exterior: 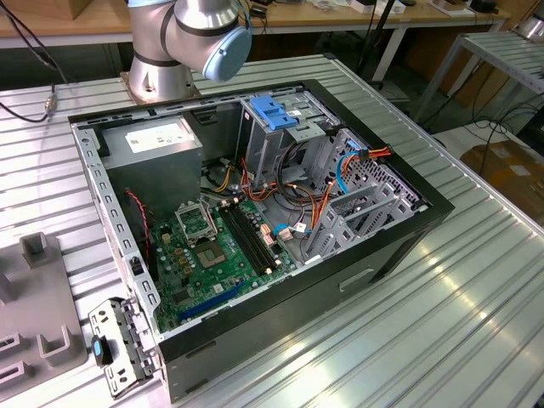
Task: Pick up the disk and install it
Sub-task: 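Pick up the disk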
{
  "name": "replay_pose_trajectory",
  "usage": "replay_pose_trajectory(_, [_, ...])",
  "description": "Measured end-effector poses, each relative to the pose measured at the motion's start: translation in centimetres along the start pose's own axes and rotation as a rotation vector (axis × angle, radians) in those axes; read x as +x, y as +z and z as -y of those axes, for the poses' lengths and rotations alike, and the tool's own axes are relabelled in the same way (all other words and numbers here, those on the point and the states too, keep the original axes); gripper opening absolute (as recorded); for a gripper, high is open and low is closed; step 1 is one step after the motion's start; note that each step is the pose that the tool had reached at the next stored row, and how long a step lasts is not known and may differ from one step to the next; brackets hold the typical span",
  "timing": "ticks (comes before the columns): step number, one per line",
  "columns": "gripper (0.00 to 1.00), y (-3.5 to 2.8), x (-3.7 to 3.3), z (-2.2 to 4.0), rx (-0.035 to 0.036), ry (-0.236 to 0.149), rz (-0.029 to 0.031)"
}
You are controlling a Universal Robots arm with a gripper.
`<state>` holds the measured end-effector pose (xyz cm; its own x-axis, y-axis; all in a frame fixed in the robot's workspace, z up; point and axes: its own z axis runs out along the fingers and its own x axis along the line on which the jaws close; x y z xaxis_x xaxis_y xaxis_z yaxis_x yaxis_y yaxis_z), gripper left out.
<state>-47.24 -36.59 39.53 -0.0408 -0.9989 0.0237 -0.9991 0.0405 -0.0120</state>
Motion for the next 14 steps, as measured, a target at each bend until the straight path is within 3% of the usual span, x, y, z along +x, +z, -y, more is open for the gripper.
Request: replay_pose_trajectory(14, [0.37,-0.57,0.01,0.01,0.0,0.0,0.0])
